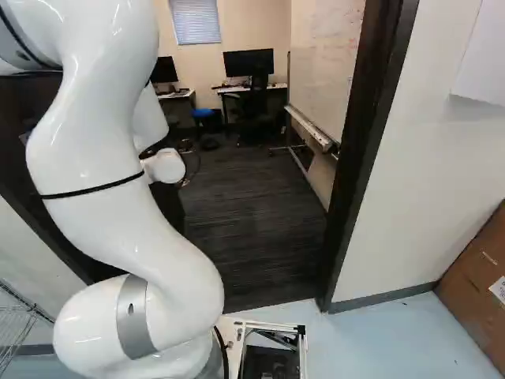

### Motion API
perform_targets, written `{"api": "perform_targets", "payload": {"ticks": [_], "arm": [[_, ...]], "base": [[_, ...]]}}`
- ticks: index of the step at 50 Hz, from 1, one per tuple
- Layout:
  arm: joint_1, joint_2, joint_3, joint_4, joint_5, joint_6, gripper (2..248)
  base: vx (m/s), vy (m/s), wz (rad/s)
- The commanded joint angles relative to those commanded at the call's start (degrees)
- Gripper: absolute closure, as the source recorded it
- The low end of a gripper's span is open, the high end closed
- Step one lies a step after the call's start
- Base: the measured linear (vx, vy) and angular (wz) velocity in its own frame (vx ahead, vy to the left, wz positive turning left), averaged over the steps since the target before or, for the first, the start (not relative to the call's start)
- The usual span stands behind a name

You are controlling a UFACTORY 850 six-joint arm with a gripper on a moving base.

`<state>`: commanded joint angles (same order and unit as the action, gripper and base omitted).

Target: Open the door and move inside

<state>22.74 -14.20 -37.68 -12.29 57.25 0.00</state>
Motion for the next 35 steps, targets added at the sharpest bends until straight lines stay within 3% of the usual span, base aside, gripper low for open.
{"api": "perform_targets", "payload": {"ticks": [11,35], "arm": [[-1.4,2.6,3.0,0.0,0.0,0.0,3],[-2.7,4.2,4.7,0.7,-0.4,0.0,3]], "base": [[0.000,0.000,0.000],[0.000,0.000,0.000]]}}
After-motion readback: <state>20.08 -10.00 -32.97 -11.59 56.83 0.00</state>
